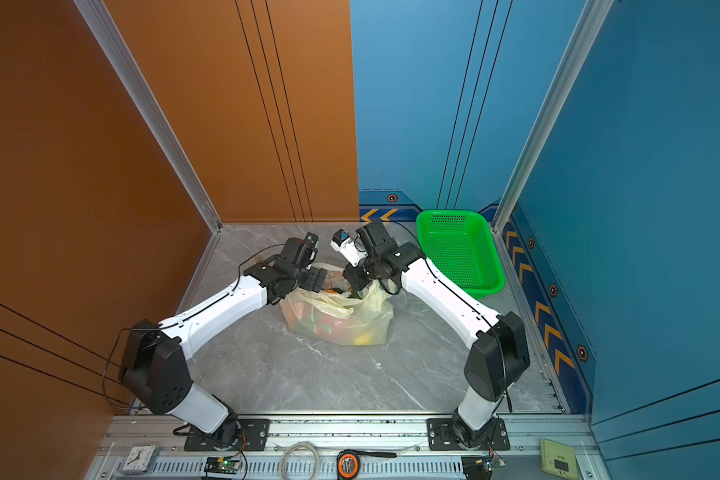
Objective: Untie the knot of the plastic bag and take out the fruit
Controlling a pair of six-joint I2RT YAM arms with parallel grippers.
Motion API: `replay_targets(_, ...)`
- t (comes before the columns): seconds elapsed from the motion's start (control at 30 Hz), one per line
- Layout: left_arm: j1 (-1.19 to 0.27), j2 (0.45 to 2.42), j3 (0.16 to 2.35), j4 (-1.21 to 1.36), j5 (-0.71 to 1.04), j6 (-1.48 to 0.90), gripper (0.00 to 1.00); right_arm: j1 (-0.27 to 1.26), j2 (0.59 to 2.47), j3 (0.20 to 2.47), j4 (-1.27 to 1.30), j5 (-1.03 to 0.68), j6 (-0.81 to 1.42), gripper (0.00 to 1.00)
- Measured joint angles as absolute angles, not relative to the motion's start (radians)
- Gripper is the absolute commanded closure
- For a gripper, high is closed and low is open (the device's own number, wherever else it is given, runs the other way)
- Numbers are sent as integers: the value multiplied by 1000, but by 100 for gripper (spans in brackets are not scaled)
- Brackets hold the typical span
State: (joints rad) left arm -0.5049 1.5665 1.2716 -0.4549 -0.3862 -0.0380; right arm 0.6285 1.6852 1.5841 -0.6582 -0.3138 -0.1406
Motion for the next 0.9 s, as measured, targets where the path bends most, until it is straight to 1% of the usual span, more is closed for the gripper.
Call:
replay_targets(0.07,-464,1543,1272,-488,-389,-25,1,628,1685,1580,-649,-314,-141,100)
replay_targets(0.2,-383,1490,1272,-569,-386,13,7,627,1684,1578,-637,-314,-141,100)
replay_targets(0.3,-352,1465,1274,-626,-384,38,10,624,1684,1578,-636,-314,-141,100)
replay_targets(0.43,-329,1457,1274,-672,-360,49,10,616,1684,1578,-635,-315,-141,100)
replay_targets(0.53,-320,1457,1277,-690,-321,39,2,615,1684,1578,-636,-314,-141,100)
replay_targets(0.6,-315,1459,1291,-704,-278,25,0,611,1684,1578,-636,-314,-141,100)
replay_targets(0.67,-314,1469,1315,-702,-225,9,2,606,1682,1578,-636,-314,-141,100)
replay_targets(0.8,-324,1512,1330,-672,-165,-27,2,602,1673,1578,-636,-313,-140,100)
replay_targets(0.83,-328,1528,1328,-658,-149,-36,1,602,1670,1578,-636,-314,-137,100)
replay_targets(0.87,-329,1544,1325,-642,-135,-47,2,602,1667,1578,-636,-314,-136,100)
replay_targets(0.9,-329,1556,1324,-635,-124,-53,7,602,1664,1578,-636,-314,-133,100)
